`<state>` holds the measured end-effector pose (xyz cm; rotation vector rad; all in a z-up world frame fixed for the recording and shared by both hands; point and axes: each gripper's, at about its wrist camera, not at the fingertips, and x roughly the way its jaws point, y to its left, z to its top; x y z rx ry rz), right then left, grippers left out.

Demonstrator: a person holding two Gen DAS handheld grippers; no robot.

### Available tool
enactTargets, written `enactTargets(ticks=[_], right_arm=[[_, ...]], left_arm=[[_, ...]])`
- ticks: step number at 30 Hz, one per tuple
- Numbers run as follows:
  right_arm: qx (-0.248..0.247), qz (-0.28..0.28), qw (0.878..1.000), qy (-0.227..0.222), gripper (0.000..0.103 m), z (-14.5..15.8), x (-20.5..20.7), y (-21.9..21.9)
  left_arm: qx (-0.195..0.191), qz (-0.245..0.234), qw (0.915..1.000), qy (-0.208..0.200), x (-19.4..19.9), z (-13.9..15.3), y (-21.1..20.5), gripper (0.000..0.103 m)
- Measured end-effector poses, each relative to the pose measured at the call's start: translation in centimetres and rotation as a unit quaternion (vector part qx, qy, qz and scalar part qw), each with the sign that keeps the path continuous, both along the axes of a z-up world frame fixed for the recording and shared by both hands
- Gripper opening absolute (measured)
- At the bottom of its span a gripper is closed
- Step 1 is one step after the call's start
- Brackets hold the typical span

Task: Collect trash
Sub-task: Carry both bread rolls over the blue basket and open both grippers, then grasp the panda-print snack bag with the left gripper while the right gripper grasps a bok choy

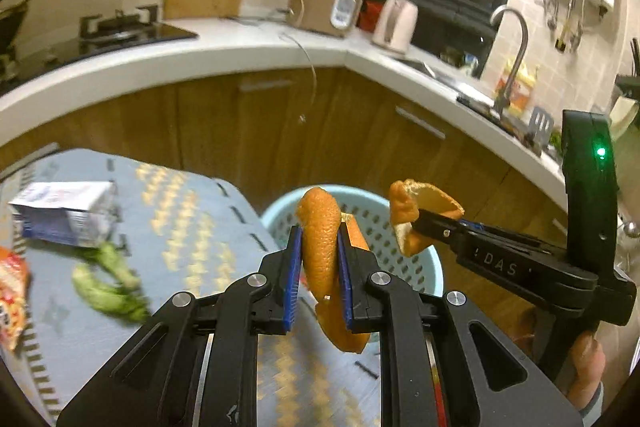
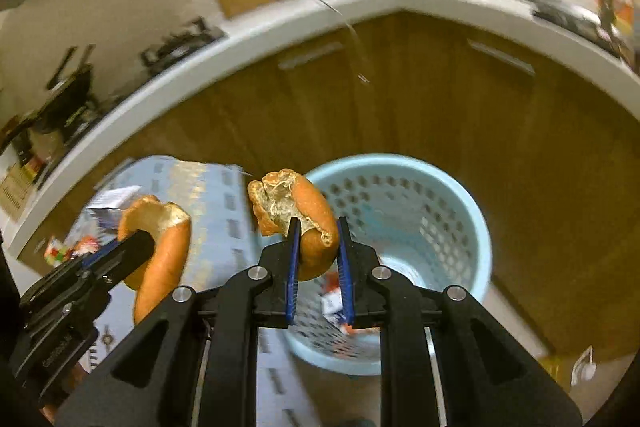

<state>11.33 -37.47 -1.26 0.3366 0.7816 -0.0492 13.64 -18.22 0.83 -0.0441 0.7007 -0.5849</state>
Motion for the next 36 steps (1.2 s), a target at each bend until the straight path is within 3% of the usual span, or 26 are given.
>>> enactTargets(ticks=[7,13,18,23,36], right_arm=[[0.023,-0.018,0.998,0.055,0.015,-3.9,0.5,-3.2],[0.032,-0.028,0.997,0.07,0.019,-4.8,0.8,-4.2],[0.053,-0.023,0.995,0.079,0.025,-5.5,1.1,-4.6],[0.045,-0.023,0.996,0.071,0.041,-5.0,0.8,-4.1],[0.021,0.041,0.999,0.025,0.041,-1.2,0.5,1.7]], left_arm=[[0.02,-0.019,0.9988,0.04,1.2,-3.2,-3.5,0.017],[0.02,-0.022,0.9987,0.042,1.3,-3.2,-4.3,0.022],[0.02,-0.014,0.9991,0.035,1.2,-2.7,-4.0,0.038],[0.009,-0.001,0.9994,0.032,1.0,-2.2,-2.7,0.042],[-0.018,0.05,0.9985,0.011,-0.8,-0.3,3.2,0.042]])
